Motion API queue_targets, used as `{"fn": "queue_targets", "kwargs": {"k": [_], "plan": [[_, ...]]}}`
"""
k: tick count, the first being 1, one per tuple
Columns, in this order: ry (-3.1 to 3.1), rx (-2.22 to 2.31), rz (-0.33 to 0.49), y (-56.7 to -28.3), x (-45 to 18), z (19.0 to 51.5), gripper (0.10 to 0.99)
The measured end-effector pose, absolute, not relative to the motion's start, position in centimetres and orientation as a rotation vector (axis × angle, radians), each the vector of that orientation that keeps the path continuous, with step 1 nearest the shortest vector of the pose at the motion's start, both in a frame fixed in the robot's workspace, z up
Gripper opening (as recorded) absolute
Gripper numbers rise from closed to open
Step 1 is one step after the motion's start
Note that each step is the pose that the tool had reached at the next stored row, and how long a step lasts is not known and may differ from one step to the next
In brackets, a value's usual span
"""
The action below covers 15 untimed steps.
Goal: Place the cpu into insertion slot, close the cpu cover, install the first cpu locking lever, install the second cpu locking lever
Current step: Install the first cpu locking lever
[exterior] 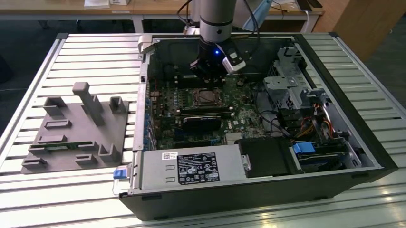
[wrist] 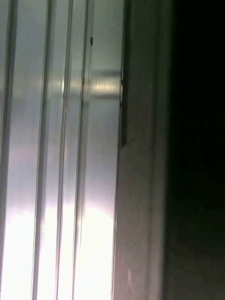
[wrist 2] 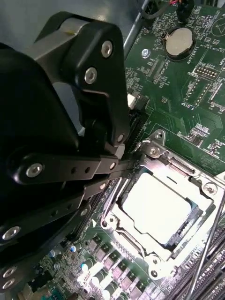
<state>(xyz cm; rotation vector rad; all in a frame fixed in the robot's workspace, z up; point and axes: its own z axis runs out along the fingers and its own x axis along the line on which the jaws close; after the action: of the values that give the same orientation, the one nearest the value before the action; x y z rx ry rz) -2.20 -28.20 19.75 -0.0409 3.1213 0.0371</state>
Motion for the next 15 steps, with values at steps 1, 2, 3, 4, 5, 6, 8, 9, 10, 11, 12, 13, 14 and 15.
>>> {"fn": "queue_targets", "kwargs": {"k": [1, 2, 3, 4, 5, 6, 8, 9, 10, 11, 12, 13, 14, 15], "plan": [[3.121, -0.041, 0.037, -28.20, -2.19, 19.76, 0.106], [3.121, -0.041, 0.038, -28.19, -2.19, 19.81, 0.106], [3.121, -0.041, 0.037, -28.19, -2.19, 19.93, 0.106], [3.121, -0.041, 0.037, -28.20, -2.20, 20.09, 0.106], [3.121, -0.041, 0.037, -28.19, -2.20, 20.27, 0.106], [3.121, -0.041, 0.037, -28.19, -2.20, 20.48, 0.106], [3.121, -0.041, 0.037, -28.19, -2.20, 20.73, 0.106], [3.121, -0.041, 0.037, -28.19, -2.19, 20.73, 0.106], [3.121, -0.041, 0.037, -28.19, -2.20, 20.72, 0.106], [3.121, -0.040, 0.037, -28.21, -2.20, 20.73, 0.106], [3.121, -0.040, 0.037, -28.22, -2.19, 20.73, 0.106], [3.121, -0.040, 0.037, -28.23, -2.19, 20.73, 0.106], [3.121, -0.040, 0.037, -28.24, -2.19, 20.73, 0.106], [3.121, -0.040, 0.037, -28.26, -2.19, 20.73, 0.106]]}}
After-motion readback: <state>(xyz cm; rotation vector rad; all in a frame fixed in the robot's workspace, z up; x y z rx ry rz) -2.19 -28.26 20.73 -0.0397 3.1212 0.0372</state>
